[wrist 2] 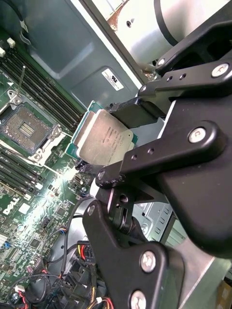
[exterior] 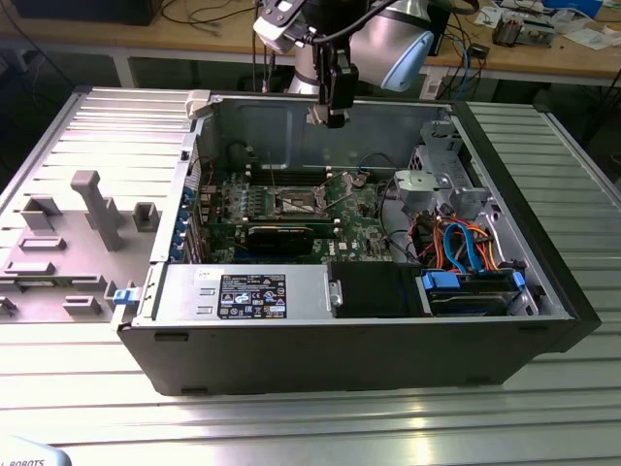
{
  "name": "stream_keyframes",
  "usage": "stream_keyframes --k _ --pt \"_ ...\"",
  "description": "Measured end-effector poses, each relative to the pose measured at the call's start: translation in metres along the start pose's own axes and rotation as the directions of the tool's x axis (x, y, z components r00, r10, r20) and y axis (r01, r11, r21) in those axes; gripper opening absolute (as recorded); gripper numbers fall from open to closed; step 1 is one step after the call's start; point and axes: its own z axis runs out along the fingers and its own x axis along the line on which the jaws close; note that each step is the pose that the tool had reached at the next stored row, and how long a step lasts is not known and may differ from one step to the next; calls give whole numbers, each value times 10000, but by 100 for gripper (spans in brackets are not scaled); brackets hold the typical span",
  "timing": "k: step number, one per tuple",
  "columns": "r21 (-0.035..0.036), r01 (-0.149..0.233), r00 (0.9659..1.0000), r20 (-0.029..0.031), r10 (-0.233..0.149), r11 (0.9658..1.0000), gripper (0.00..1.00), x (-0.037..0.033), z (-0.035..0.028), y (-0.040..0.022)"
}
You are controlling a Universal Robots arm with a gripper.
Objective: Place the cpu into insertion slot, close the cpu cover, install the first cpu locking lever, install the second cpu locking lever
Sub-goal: 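Place the cpu into insertion slot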
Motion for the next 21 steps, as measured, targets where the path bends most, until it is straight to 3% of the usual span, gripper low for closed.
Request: stream_keyframes --k 21 --pt "0 0 10000 0 0 10000 54 -1 54 -5"
